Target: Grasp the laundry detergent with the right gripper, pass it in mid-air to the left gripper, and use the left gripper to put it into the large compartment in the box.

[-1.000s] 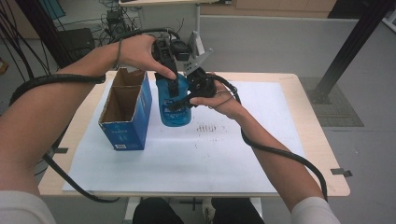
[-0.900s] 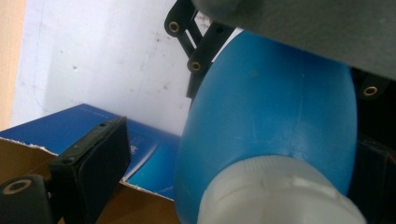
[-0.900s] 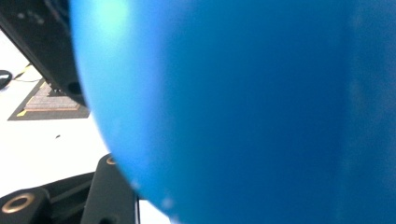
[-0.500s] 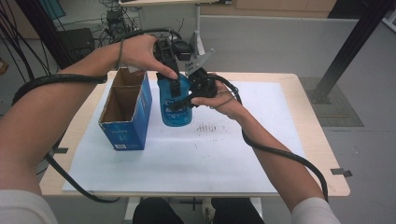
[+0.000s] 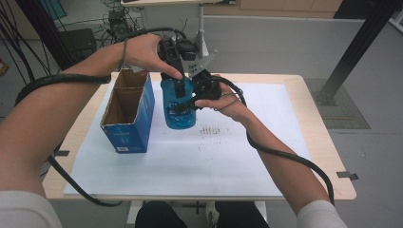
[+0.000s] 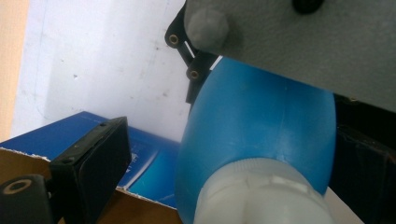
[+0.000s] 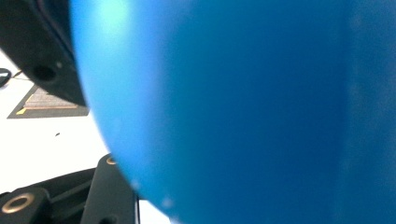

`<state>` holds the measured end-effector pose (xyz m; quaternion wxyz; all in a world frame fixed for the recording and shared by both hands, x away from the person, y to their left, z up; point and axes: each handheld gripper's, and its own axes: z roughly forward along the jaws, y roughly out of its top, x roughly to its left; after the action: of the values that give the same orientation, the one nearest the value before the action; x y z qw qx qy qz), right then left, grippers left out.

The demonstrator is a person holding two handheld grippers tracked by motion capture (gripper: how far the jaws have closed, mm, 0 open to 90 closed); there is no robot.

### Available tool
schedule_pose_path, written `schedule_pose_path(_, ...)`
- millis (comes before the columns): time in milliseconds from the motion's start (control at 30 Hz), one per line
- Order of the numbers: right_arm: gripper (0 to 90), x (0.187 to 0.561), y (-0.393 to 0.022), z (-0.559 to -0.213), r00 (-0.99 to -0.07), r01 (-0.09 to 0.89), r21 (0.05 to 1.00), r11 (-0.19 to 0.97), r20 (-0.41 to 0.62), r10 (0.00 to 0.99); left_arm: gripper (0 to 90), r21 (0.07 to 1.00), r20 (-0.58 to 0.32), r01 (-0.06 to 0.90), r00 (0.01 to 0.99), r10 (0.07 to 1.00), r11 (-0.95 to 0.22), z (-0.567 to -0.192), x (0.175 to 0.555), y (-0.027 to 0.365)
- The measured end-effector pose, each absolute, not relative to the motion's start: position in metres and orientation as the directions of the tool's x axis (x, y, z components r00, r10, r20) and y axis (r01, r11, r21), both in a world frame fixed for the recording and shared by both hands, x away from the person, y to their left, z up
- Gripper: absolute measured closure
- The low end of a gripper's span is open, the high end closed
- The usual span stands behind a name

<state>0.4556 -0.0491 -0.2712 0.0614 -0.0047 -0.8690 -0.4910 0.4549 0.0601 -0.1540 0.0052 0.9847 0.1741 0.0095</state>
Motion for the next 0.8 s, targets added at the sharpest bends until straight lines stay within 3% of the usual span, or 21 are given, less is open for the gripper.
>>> schedule_pose_path(800,44.1,0.4566,-0.0506,-0.2689,-0.994,0.057,0.860,0.507,0.094,-0.048,6.6,0.029,0.017,0.350,0.936,0.350,-0.936,-0.1533,0.4528,0.0615)
